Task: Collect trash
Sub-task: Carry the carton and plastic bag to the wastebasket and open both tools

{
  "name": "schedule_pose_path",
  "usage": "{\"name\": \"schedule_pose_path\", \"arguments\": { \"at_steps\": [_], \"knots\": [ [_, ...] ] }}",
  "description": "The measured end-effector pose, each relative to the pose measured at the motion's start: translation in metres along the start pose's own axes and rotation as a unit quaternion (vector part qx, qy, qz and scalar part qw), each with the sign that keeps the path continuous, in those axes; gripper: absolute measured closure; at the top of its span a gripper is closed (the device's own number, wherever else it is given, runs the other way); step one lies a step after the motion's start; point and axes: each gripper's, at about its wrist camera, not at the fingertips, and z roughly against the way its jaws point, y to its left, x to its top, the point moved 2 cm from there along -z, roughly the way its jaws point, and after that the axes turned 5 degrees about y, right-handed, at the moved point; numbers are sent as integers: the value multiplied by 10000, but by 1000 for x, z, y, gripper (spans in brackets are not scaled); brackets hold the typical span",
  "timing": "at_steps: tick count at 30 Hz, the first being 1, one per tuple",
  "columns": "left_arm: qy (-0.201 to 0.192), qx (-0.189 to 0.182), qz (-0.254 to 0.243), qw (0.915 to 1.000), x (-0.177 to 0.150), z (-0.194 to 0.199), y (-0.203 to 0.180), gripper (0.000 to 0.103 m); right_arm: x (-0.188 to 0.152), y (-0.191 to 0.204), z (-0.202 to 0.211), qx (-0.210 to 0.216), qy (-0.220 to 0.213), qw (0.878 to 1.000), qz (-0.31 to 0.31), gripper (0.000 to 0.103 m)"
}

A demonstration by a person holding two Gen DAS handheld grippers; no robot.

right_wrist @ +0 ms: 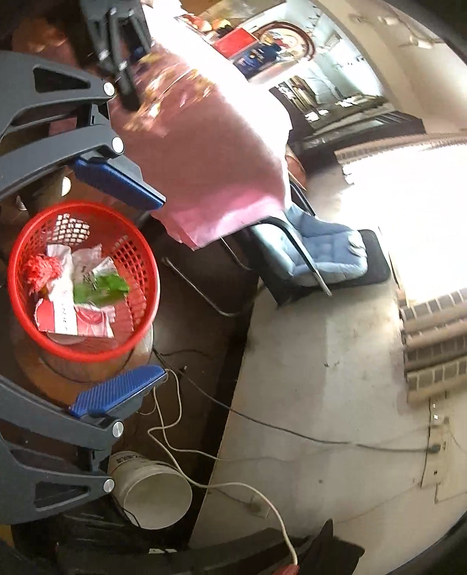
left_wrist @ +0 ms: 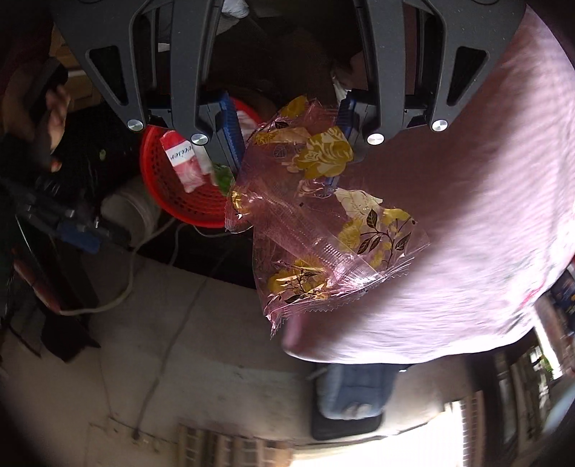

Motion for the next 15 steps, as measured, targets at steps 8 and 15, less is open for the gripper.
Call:
{"name": "schedule_pose_path", "arguments": {
  "at_steps": [8, 15],
  "knots": [
    [354, -373, -422, 9978, 9, -39, -45, 57, 1, -25, -1, 58, 50, 9992, -391, 16],
    [835, -374, -588, 9941, 10, -85, -66, 46, -2, -36, -13, 122, 195, 9981, -575, 16]
  ]
}}
